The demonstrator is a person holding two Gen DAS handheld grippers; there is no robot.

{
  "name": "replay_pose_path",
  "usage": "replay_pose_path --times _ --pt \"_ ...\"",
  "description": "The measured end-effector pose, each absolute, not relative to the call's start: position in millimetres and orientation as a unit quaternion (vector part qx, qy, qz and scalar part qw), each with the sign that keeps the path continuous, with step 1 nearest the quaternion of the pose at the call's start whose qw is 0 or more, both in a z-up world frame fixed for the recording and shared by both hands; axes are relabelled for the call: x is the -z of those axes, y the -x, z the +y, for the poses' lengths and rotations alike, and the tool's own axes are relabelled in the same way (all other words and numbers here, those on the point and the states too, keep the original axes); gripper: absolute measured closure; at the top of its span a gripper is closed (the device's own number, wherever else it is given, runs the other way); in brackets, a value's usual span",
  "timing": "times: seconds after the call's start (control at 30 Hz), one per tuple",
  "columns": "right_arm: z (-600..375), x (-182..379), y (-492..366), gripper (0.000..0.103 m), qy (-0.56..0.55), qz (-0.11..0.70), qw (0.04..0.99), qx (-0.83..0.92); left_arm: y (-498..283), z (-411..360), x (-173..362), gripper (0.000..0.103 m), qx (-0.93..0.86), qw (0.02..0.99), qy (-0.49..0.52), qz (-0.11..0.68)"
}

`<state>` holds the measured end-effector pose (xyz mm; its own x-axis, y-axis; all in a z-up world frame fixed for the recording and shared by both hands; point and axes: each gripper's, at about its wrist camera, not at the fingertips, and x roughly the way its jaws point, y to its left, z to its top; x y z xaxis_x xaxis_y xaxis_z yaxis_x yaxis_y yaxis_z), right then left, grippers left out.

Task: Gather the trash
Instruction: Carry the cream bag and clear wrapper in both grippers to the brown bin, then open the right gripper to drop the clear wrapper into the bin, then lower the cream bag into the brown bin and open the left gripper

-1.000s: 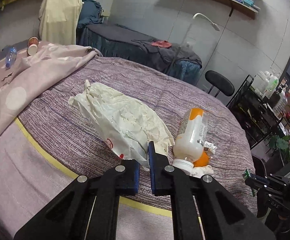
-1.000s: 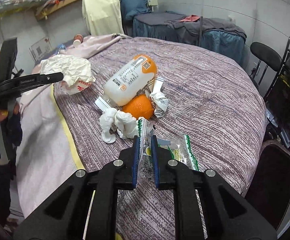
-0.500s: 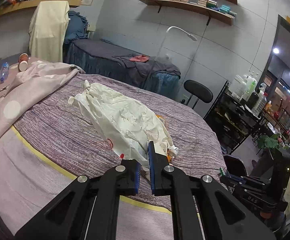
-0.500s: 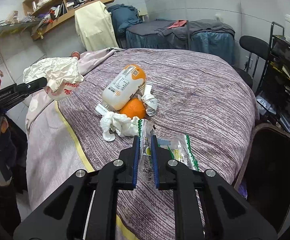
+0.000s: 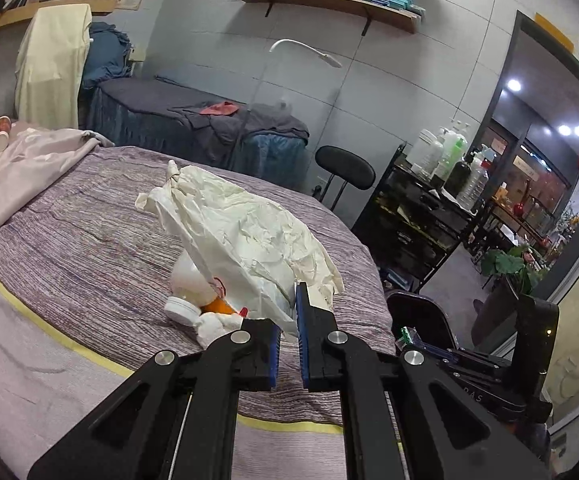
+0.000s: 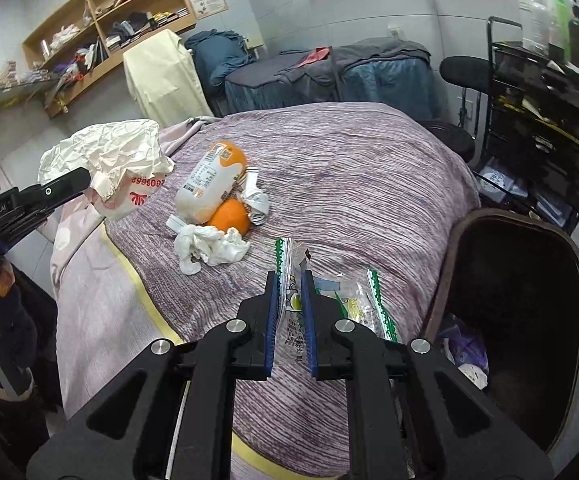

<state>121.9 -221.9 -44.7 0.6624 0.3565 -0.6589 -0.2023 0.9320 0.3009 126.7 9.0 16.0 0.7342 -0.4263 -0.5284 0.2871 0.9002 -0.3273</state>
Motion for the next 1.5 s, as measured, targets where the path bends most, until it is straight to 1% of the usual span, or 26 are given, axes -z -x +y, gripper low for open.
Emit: replay_pose_path --times 0.7,1.17,1.2,1.27,1.3,1.33,1.4,1.47,1.5 --pt "-318 78 -91 0.09 -0.17 0.383 0.906 -0.056 -122 -109 1 0.095 0.291 0.891 0.068 0.341" --pt "-356 115 -90 0.089 -0.199 0.401 0.894 0.014 -122 -159 21 0.095 0.329 0.866 0.043 0.373" --pt "-358 119 -90 0.087 -0.201 0.404 0.892 0.016 -122 -162 22 0.095 0.331 0.865 0.042 0.375" --pt "-359 124 -89 0.078 -0.201 0.408 0.89 0.025 -122 -166 25 0.095 0.333 0.863 0.038 0.378" --pt "-360 126 -89 0.062 -0.201 0.408 0.89 0.032 -122 -168 26 0.095 0.335 0.862 0.037 0.379" --pt "-362 128 -88 0.041 -0.203 0.406 0.89 0.039 -122 -170 28 0.095 0.337 0.86 0.035 0.381" --pt "-367 130 -84 0.026 -0.213 0.397 0.891 0.055 -121 -174 28 0.095 0.339 0.859 0.032 0.383" --pt "-371 132 -81 0.026 -0.218 0.396 0.89 0.06 -120 -178 30 0.095 0.342 0.857 0.028 0.385" --pt "-372 132 -80 0.024 -0.219 0.396 0.889 0.063 -119 -180 30 0.095 0.344 0.856 0.026 0.386"
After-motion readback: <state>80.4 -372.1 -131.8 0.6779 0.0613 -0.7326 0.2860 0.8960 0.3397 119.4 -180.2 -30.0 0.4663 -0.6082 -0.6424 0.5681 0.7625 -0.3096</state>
